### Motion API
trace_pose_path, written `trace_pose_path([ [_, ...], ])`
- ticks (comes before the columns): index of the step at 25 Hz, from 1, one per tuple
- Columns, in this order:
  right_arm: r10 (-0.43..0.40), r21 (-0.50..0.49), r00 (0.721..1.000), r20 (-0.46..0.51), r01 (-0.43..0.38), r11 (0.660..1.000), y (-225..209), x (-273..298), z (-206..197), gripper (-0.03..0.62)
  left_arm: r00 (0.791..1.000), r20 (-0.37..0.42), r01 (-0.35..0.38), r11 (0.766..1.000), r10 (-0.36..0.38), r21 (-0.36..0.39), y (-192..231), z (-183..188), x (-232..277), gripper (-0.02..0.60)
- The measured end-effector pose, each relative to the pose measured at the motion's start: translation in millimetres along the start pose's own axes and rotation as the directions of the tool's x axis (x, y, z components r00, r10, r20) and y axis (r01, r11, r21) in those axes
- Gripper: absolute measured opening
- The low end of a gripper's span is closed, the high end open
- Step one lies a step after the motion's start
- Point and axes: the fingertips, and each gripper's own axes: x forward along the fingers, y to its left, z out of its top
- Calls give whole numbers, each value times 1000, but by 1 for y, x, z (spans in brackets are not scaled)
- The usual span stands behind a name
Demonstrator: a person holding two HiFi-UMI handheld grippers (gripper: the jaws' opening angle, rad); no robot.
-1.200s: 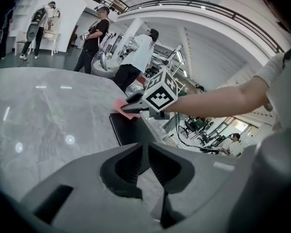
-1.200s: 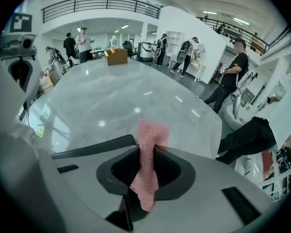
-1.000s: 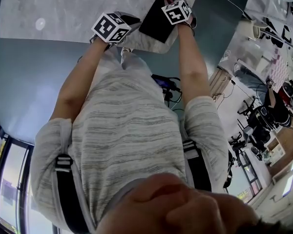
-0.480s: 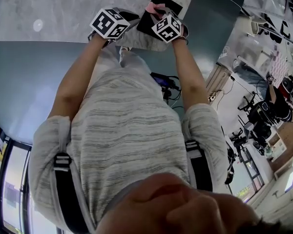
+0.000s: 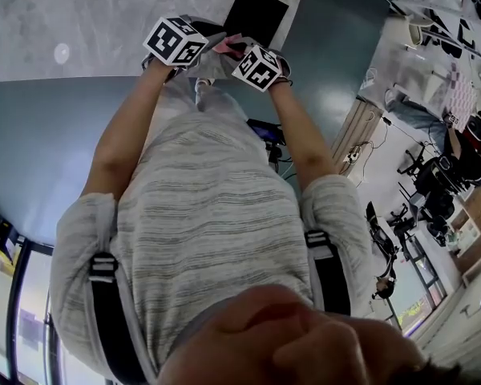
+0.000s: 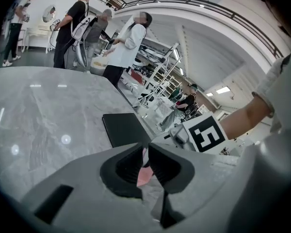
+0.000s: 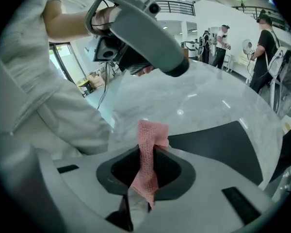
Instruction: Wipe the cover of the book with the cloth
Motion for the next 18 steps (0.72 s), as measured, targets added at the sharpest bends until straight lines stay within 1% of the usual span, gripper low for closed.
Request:
trace_pose_path([
  [3, 90, 3, 995, 33, -90, 996, 22, -1, -1, 63, 1000, 2, 8, 1000, -8, 2, -1, -1, 6, 41],
  [4, 102, 14, 993, 54, -103, 995, 26, -5, 1, 63, 1000, 3, 10, 1000, -10, 4, -1, -1, 8, 41],
  [6, 95, 52, 990, 100, -100, 994, 23, -15, 3, 63, 1000, 7, 15, 1000, -15, 10, -1, 1, 10, 41],
  [9, 16, 114, 986, 164, -35, 993, -1, -33, 1, 63, 999, 35, 24, 999, -25, 21, -1, 7, 13, 41],
  [11, -51, 184, 974, 220, 10, 983, -20, -52, 4, 63, 997, 68, 27, 999, -29, 28, -2, 16, 14, 41],
  [12, -85, 223, 963, 254, 28, 974, -29, -64, 8, 63, 996, 83, 26, 999, -29, 34, -3, 21, 13, 41],
  [15, -193, 316, 917, 348, 79, 945, -52, -97, 15, 63, 992, 124, 19, 998, -26, 57, -4, 35, 11, 41],
  [17, -262, 369, 878, 400, 108, 923, -62, -119, 21, 63, 985, 168, 16, 997, -28, 73, -6, 46, 4, 41],
  [18, -293, 399, 854, 430, 112, 910, -65, -131, 26, 63, 980, 198, 16, 997, -32, 81, -9, 55, -2, 41],
])
